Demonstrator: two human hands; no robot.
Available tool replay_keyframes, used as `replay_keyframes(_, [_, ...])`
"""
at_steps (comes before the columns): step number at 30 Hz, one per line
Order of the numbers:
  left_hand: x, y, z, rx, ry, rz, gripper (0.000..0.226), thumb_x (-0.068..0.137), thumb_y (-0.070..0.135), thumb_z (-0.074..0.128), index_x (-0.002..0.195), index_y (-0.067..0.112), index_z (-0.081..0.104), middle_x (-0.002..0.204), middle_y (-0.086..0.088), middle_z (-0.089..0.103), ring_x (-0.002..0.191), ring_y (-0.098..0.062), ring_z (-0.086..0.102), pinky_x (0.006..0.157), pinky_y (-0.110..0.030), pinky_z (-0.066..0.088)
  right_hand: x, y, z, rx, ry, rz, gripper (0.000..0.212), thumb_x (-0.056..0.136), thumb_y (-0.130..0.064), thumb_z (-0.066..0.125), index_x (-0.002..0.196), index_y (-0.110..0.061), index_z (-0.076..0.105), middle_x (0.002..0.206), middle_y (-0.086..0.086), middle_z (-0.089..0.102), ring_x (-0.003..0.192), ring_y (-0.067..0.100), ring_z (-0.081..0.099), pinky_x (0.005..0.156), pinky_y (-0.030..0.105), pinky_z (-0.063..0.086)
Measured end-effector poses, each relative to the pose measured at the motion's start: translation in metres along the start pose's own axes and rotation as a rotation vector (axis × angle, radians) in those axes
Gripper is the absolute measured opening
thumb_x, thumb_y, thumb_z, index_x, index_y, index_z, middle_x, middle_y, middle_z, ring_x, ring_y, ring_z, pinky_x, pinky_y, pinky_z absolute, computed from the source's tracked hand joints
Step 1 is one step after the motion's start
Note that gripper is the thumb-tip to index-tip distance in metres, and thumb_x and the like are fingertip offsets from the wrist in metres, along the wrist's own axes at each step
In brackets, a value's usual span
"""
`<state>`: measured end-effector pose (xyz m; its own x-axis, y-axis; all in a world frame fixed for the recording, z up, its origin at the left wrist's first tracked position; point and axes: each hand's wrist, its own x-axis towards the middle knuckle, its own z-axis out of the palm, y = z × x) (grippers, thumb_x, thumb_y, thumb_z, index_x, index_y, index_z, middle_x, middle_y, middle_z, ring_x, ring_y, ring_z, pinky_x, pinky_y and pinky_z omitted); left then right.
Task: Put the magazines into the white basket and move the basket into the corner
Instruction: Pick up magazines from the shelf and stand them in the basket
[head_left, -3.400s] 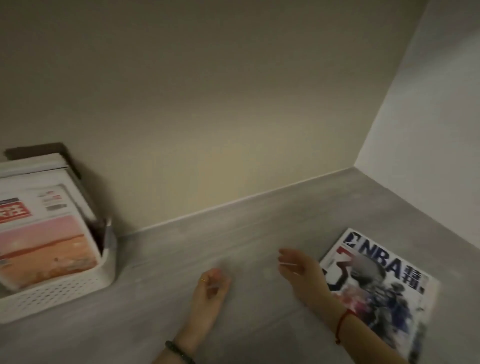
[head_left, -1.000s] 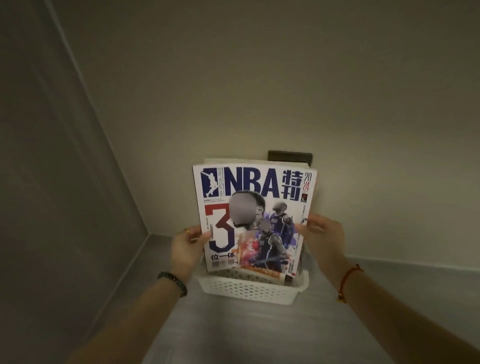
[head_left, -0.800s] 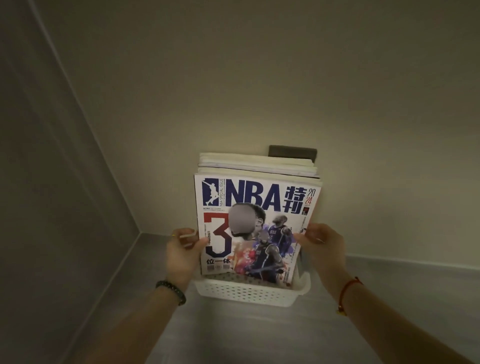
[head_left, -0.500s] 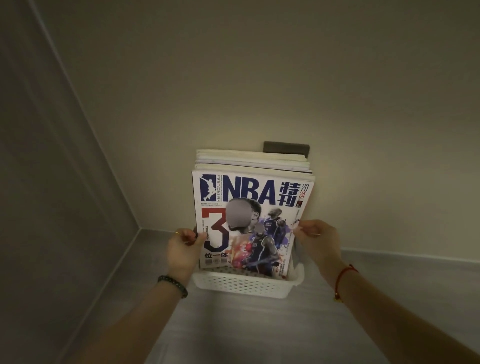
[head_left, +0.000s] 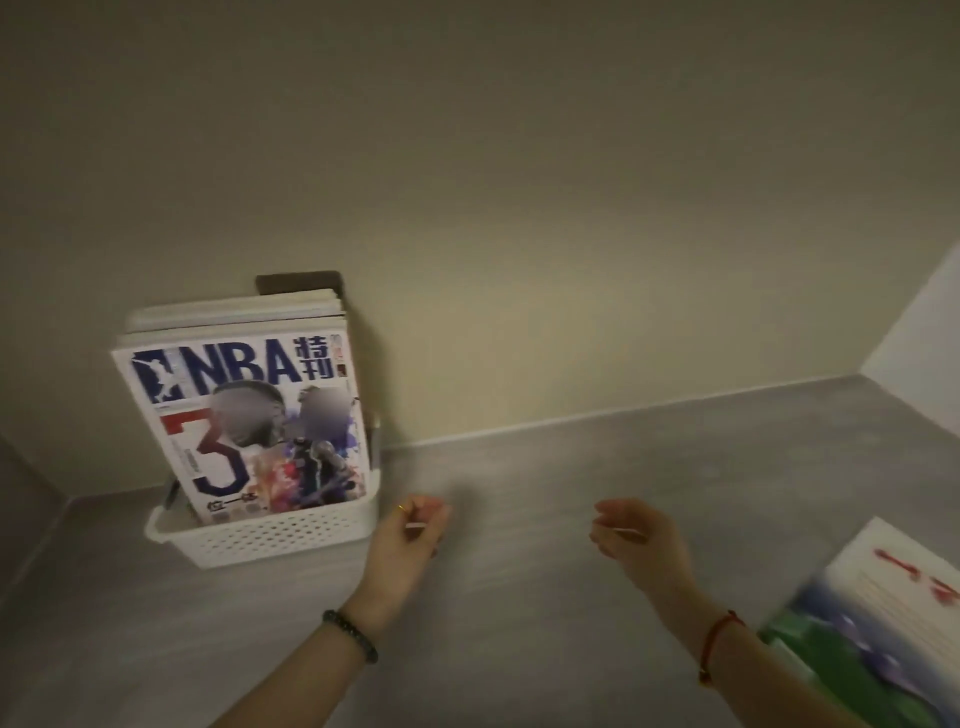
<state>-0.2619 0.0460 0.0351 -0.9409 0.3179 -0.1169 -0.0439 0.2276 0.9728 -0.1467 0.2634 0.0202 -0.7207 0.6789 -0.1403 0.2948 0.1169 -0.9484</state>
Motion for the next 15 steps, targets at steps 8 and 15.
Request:
replay_keyframes(8, [-0.039, 0.001, 0.219, 0.142, -0.388, -0.005, 0.017, 0.091, 0.016, 0.048, 0.103, 0.007, 0.057, 0.086, -0.003, 0.056, 0.068, -0.01, 0.053, 0.056, -0.009, 0.043, -0.038, 0.085, -0.203, -0.081, 0.298, 0.216, 0.017, 0.078, -0.008, 0.066, 0.091, -0.017, 0.062, 0.094, 0.009, 0.067, 0.082, 0.021, 0.062, 0.083, 0.035, 0.05])
replay_keyframes(15, [-0.067, -0.006, 0.345, 0.299, -0.466, 0.022, 0.019, 0.092, 0.021, 0.045, 0.101, 0.012, 0.059, 0.095, 0.002, 0.054, 0.089, -0.011, 0.051, 0.078, -0.014, 0.035, -0.041, 0.14, -0.308, 0.035, 0.518, 0.542, 0.047, 0.074, -0.004, 0.069, 0.117, -0.008, 0.05, 0.129, 0.018, 0.05, 0.114, 0.036, 0.05, 0.094, 0.045, 0.045])
